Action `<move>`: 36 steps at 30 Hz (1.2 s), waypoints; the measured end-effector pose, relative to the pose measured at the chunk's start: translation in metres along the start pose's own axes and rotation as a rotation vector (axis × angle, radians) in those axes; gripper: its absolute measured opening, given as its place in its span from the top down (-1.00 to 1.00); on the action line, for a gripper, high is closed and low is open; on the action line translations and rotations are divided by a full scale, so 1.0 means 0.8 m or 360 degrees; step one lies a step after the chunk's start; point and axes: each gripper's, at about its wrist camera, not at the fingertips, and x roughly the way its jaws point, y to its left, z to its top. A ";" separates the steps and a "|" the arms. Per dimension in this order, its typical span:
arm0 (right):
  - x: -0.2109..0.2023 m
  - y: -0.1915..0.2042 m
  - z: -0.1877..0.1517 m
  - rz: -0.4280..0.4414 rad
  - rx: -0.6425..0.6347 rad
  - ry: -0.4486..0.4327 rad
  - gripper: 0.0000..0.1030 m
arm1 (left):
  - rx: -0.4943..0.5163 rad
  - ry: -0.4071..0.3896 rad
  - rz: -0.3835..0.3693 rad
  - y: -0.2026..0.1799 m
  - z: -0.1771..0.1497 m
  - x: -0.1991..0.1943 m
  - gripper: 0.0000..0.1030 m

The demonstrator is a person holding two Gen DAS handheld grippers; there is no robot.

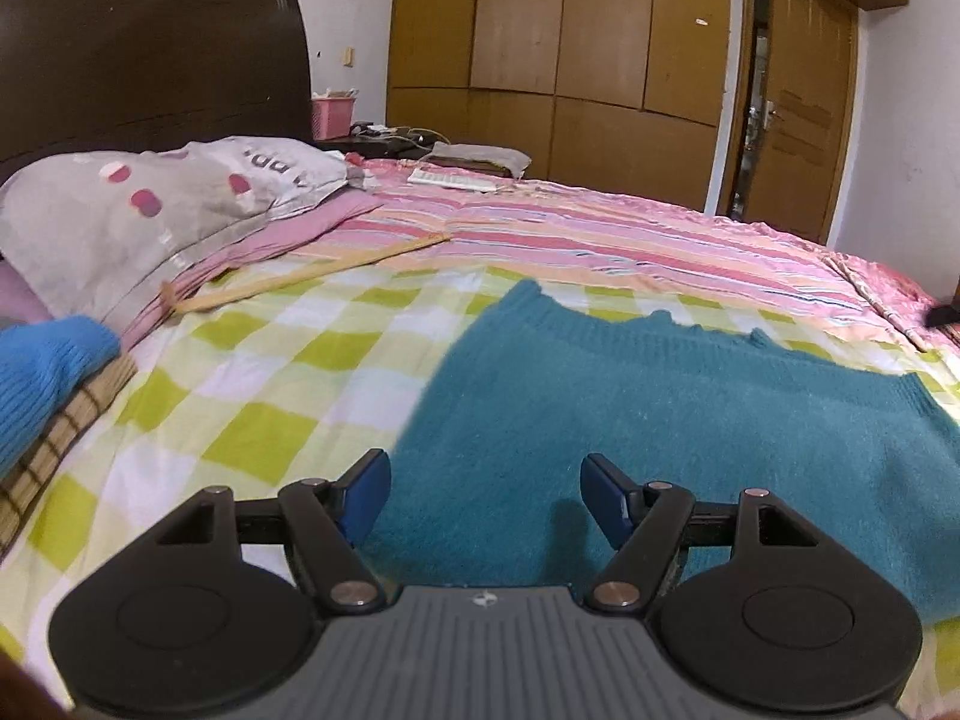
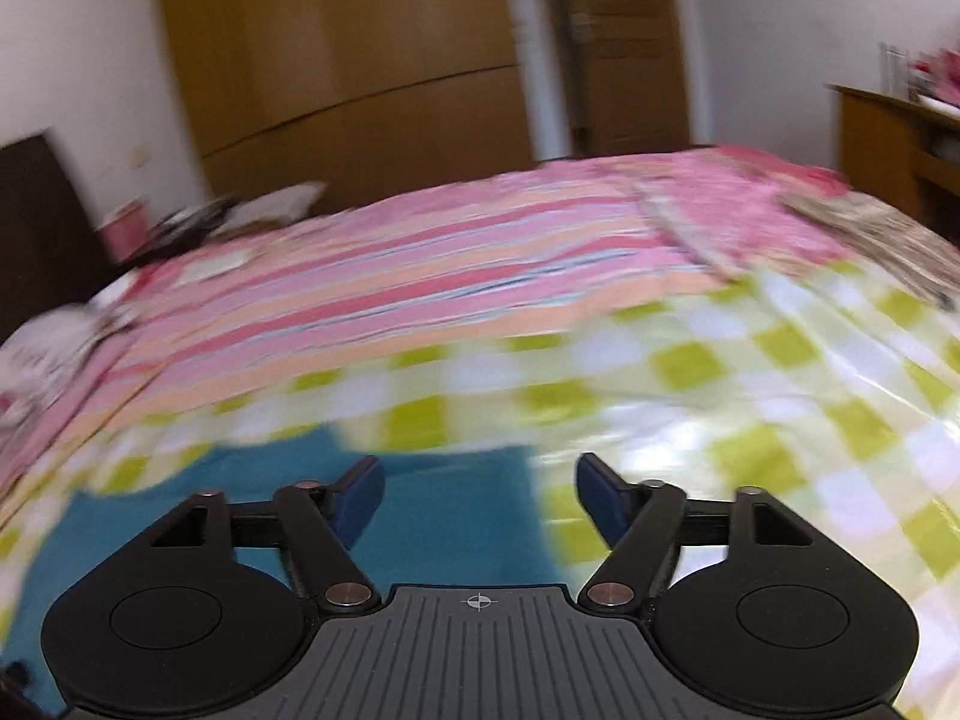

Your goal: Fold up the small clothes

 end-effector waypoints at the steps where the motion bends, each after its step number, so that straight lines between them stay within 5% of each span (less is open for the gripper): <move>1: 0.003 0.026 0.000 0.0066 -0.0053 0.0041 -0.65 | -0.0013 -0.0003 0.0012 0.003 -0.001 -0.001 -0.46; 6: 0.037 0.170 -0.008 0.0330 -0.0334 0.0257 -0.70 | -0.0211 0.0086 -0.0017 0.034 -0.006 0.006 -0.46; 10: 0.088 0.270 -0.008 0.0373 -0.0465 0.0381 -0.72 | -0.0283 0.0141 -0.0085 0.048 -0.013 0.016 -0.46; 20: 0.205 0.385 -0.027 0.0120 -0.0586 0.0750 -0.80 | -0.0370 0.0200 -0.0191 0.061 -0.013 0.029 -0.46; 27: 0.227 0.417 -0.058 -0.0051 -0.0887 0.0721 -0.84 | -0.0325 0.0181 -0.0171 0.054 -0.016 0.030 -0.47; 29: 0.221 0.413 -0.056 -0.0030 -0.0907 0.0715 -0.72 | -0.0313 0.0164 -0.0163 0.052 -0.018 0.029 -0.50; 34: 0.196 0.402 -0.043 0.0054 -0.0924 0.0677 0.02 | -0.0292 0.0097 -0.0159 0.045 -0.022 0.024 -0.65; 36: 0.186 0.401 -0.036 0.0088 -0.0903 0.0661 0.16 | -0.0281 0.0060 -0.0152 0.042 -0.024 0.020 -0.77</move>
